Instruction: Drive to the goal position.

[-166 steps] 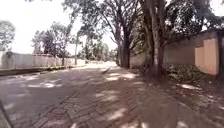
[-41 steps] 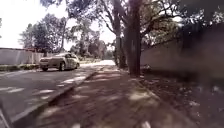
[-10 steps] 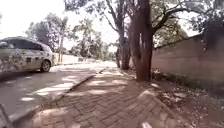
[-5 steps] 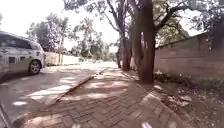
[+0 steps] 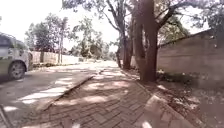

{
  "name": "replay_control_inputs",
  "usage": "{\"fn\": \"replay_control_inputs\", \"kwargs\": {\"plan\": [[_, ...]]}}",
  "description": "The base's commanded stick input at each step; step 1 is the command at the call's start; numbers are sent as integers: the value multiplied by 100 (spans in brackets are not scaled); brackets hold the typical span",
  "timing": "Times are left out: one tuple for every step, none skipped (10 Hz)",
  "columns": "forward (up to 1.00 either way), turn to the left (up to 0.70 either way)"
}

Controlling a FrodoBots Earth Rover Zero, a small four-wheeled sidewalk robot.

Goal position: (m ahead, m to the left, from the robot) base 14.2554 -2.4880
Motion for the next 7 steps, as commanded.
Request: {"fn": "replay_control_inputs", "kwargs": {"plan": [[50,0],[50,0],[50,0],[50,0],[50,0],[50,0],[50,0]]}}
